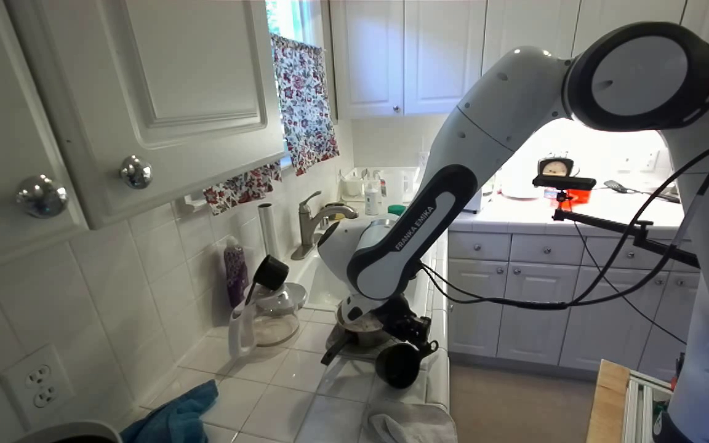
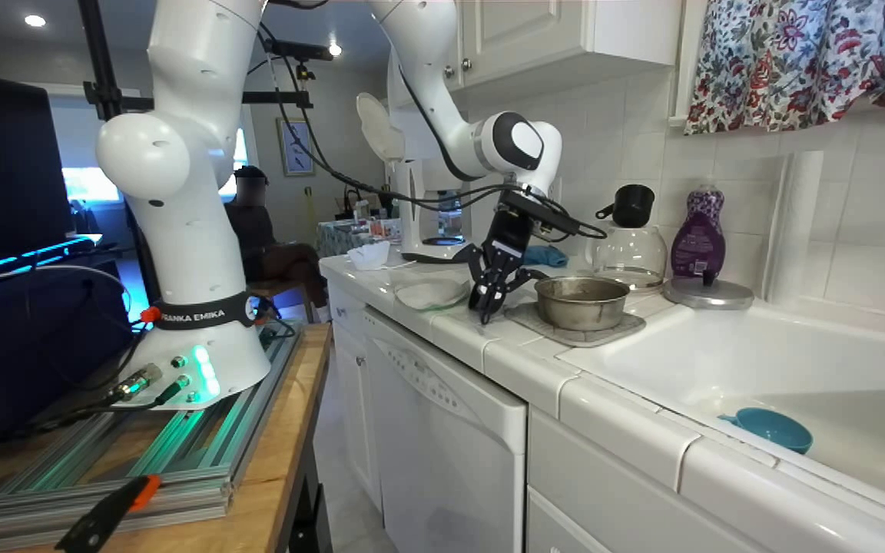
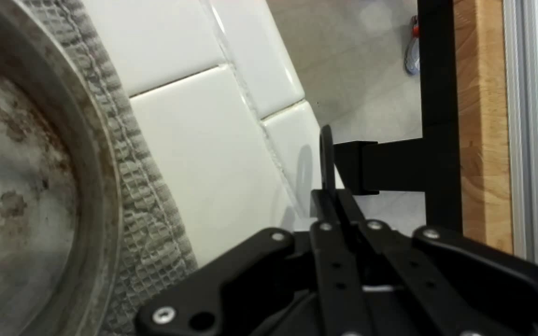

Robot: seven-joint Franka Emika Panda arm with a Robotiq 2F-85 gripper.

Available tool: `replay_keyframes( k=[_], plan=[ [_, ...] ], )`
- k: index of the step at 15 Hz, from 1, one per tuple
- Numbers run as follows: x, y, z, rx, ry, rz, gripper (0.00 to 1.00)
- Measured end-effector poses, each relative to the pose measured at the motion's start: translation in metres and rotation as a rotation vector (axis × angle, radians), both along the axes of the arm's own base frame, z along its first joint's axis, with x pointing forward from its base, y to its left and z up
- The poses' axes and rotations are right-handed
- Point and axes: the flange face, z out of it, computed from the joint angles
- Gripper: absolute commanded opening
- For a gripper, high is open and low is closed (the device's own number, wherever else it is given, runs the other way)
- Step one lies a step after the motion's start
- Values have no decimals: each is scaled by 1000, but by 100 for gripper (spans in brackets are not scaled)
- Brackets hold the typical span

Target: Take the towel out of the small black pot and then spill the water in the pan into the sink then place the pot back

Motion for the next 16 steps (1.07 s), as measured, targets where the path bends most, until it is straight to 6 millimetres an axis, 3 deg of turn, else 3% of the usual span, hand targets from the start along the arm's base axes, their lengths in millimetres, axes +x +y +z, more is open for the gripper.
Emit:
replay_keyframes(
  k=[5, 9, 12, 16],
  plan=[
    [-2, 9, 0, 1, 3, 20, 1],
    [-5, 4, 9, 21, 15, -32, 1],
    [-11, -17, 39, 73, -19, -144, 1],
    [-25, -65, 90, 106, -107, -322, 1]
  ],
)
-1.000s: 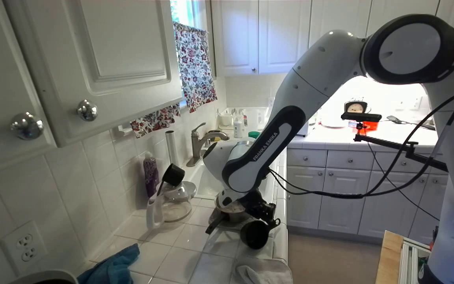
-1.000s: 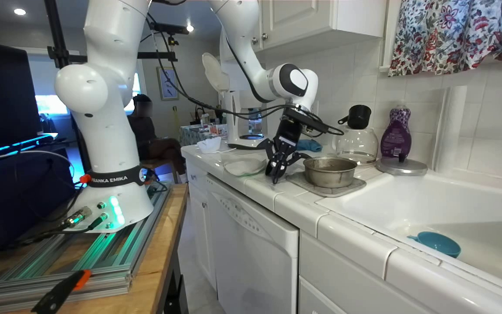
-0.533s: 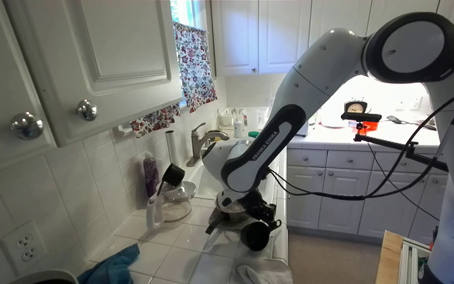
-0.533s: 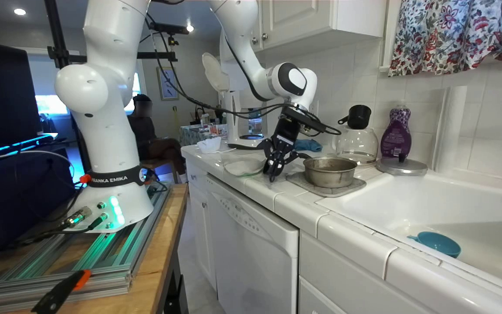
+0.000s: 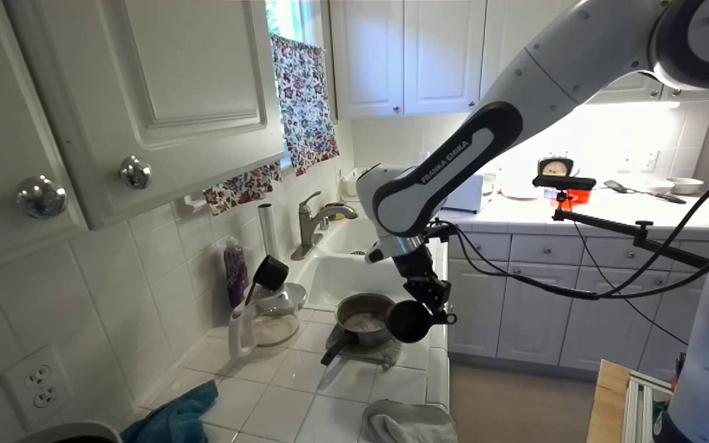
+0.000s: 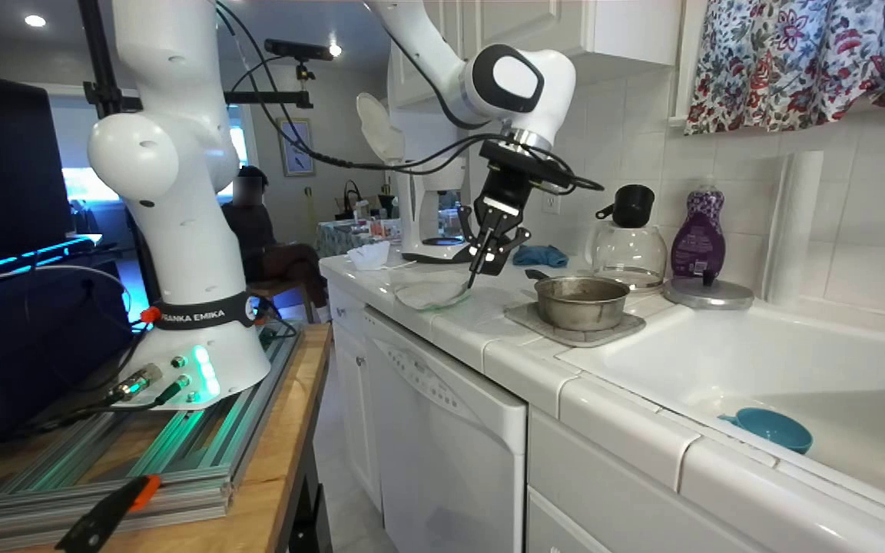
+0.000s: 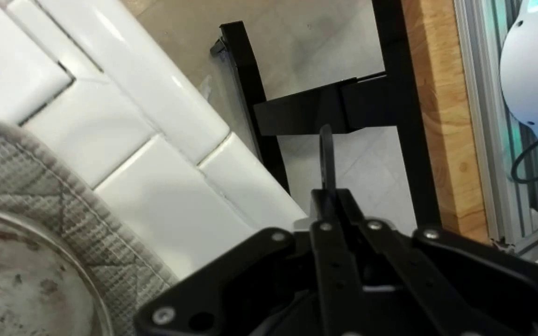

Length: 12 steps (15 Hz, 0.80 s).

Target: Take the towel out of the small black pot and then spill the water in the pan into the sink then place the pot back

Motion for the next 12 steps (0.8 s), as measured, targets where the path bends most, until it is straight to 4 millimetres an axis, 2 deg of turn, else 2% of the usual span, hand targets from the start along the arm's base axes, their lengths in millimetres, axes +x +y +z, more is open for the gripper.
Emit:
replay_keyframes(
  k=[3, 7, 9, 12],
  plan=[
    [-6, -40, 26, 0, -53, -148, 1],
    [-7, -79, 33, 27, -74, -355, 1],
    [-3, -87, 32, 66, -75, -455, 1],
    [12, -85, 27, 145, -65, -591, 1]
  ],
)
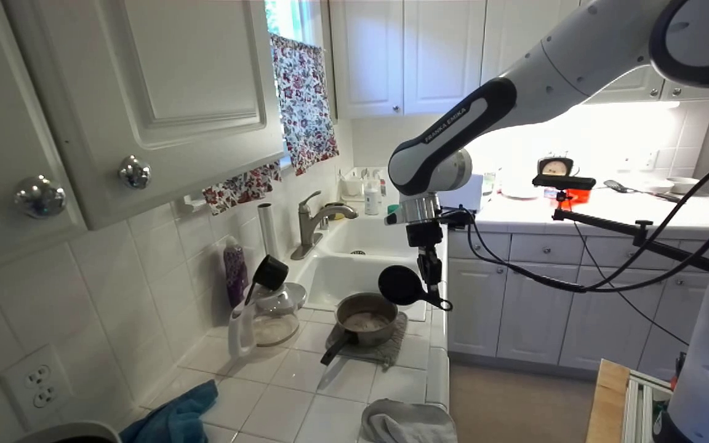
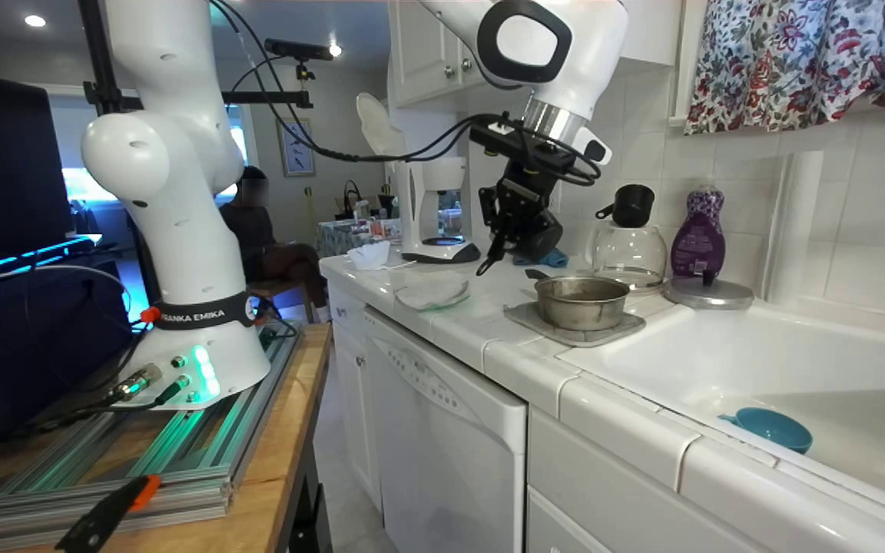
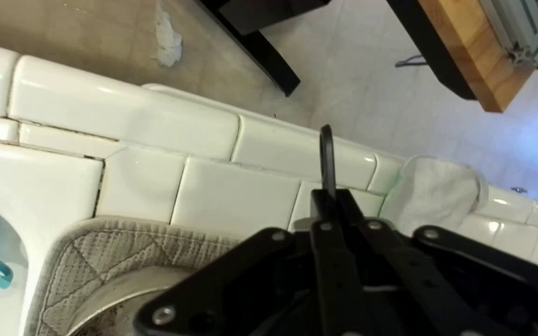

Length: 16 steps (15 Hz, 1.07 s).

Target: Take the towel out of the small black pot and then spill the water in the pan into the sink then place the pot back

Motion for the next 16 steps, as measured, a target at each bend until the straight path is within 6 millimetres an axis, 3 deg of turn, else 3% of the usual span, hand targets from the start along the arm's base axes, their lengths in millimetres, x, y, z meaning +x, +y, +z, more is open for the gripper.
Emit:
replay_keyframes(
  k=[5, 13, 16],
  plan=[
    [24, -3, -12, 174, 31, -167, 5],
    [26, -5, -15, 246, 71, -212, 1],
    [32, -19, -17, 300, 91, -267, 1]
  ],
)
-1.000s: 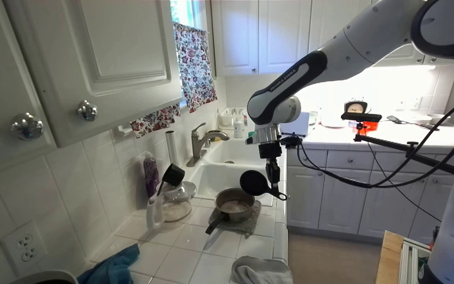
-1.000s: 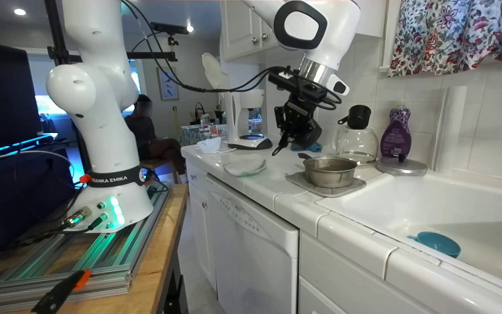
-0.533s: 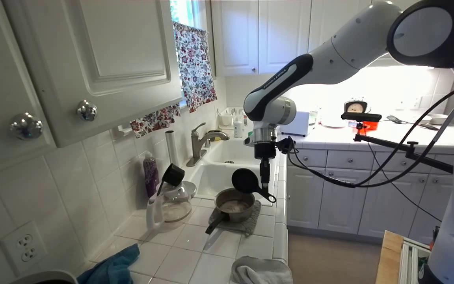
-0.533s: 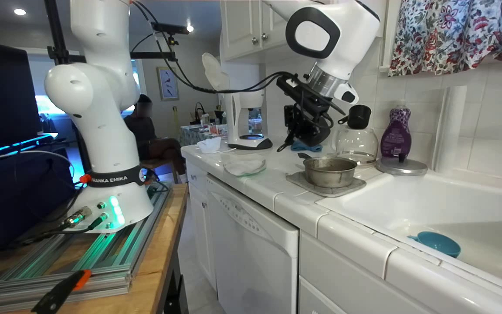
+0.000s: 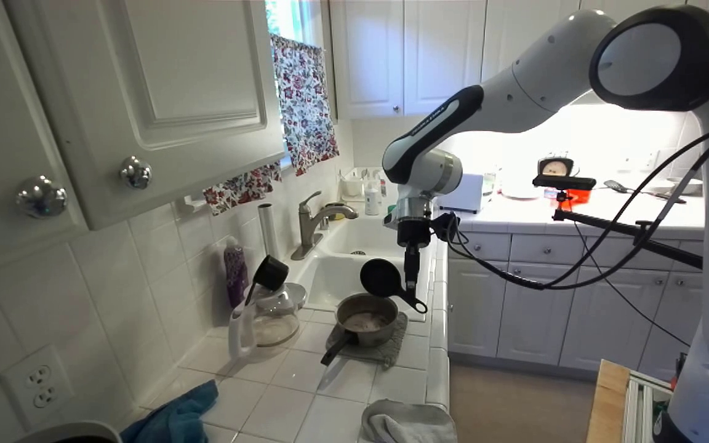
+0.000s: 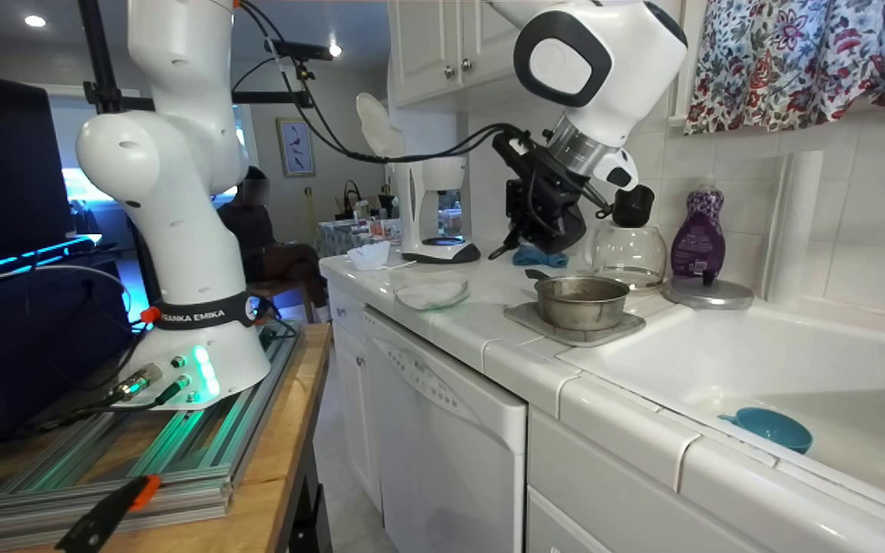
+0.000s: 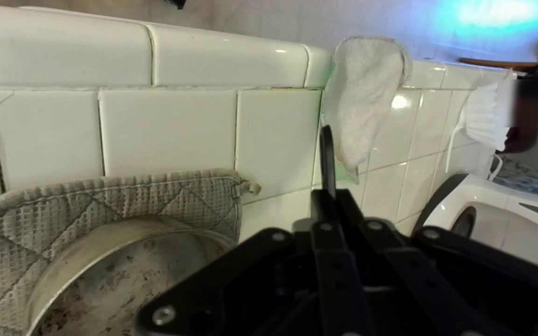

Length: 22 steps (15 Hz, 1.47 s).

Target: Take the towel out of the small black pot and then spill the water in the pan into the sink then place the pot back

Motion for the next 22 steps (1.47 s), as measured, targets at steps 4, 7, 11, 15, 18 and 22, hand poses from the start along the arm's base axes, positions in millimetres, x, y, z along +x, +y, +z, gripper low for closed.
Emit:
replay_keyframes(
  k=[4, 7, 11, 15, 18, 22],
  plan=[
    [16, -28, -4, 49, 50, -86, 1],
    [32, -27, -12, 53, 120, -137, 1],
    [58, -5, -19, 52, 186, -183, 1],
    [75, 4, -24, 96, 235, -184, 1],
    [83, -5, -24, 154, 241, -130, 5],
    [88, -12, -22, 173, 227, -109, 5]
  ],
)
